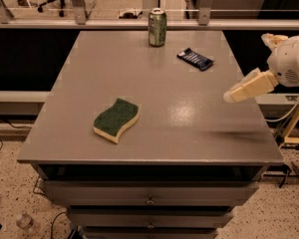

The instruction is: Move rxbar blueberry near sponge

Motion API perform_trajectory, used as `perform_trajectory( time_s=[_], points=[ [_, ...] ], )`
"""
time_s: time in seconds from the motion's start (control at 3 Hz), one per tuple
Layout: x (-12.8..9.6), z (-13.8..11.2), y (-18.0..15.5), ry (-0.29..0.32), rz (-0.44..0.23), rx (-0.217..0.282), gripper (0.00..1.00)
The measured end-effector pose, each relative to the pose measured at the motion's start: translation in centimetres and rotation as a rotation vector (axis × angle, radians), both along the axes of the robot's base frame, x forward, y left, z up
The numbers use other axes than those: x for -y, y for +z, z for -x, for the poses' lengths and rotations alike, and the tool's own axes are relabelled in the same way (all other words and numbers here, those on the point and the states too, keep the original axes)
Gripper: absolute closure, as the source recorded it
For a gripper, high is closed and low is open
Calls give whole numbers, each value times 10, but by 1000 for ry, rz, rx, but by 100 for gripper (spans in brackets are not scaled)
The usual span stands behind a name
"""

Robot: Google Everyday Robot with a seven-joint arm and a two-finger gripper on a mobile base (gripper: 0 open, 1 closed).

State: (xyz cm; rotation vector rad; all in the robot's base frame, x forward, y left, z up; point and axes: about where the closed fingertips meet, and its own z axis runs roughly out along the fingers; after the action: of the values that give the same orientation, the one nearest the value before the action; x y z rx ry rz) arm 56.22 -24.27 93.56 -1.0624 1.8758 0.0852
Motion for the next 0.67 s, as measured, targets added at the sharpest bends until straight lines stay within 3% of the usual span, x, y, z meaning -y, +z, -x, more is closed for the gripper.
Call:
perform_trajectory(
  time_s=[0.33, 0.67],
  points=[
    [-1, -13, -3, 0, -37, 7, 0],
    [0, -43, -11, 5, -111, 23, 0]
  ],
)
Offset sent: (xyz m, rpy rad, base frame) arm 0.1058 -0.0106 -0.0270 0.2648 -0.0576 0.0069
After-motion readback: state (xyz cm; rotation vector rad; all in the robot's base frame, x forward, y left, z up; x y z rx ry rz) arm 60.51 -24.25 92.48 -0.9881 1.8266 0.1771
